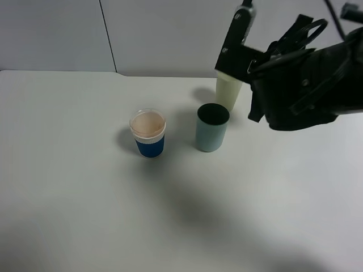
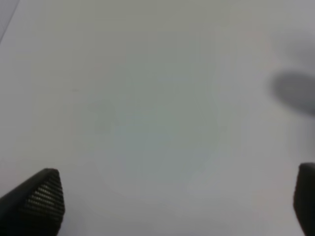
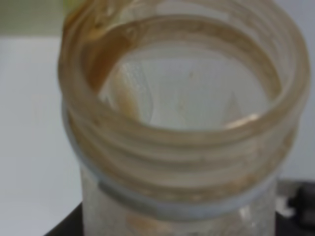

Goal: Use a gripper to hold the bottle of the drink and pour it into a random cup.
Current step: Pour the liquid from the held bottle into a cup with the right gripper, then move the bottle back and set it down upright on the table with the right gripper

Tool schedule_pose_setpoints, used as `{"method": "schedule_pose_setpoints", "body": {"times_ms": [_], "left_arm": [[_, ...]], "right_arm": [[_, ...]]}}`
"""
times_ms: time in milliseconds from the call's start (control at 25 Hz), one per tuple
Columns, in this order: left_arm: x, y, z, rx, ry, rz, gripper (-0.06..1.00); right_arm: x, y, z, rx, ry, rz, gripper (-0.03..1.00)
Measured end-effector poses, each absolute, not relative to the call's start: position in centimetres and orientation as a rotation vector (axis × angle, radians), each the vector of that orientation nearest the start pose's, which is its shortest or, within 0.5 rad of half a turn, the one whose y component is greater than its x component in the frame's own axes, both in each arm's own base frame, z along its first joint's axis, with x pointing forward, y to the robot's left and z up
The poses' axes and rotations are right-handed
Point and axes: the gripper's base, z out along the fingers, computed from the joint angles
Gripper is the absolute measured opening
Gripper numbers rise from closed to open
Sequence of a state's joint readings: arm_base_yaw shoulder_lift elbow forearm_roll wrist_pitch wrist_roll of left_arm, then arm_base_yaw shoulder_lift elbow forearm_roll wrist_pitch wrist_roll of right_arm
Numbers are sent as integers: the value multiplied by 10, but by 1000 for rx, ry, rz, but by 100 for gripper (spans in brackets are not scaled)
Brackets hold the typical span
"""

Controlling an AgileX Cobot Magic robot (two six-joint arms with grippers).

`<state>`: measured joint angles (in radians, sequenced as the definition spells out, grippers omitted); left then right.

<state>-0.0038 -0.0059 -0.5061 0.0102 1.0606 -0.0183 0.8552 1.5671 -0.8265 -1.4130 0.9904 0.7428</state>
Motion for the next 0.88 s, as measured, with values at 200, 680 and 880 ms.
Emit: {"method": "schedule_pose_setpoints", "body": {"times_ms": [200, 680, 880], "left_arm": [[-7, 1, 279, -15, 2032, -2, 93], [-7, 1, 279, -15, 2032, -2, 93], [-7, 1, 279, -15, 2032, -2, 93]], "right_arm": [[226, 151, 267, -799, 1960, -746, 38], [204, 125, 305, -503, 2097, -173, 38], [207, 117, 303, -525, 2163, -11, 38]]}}
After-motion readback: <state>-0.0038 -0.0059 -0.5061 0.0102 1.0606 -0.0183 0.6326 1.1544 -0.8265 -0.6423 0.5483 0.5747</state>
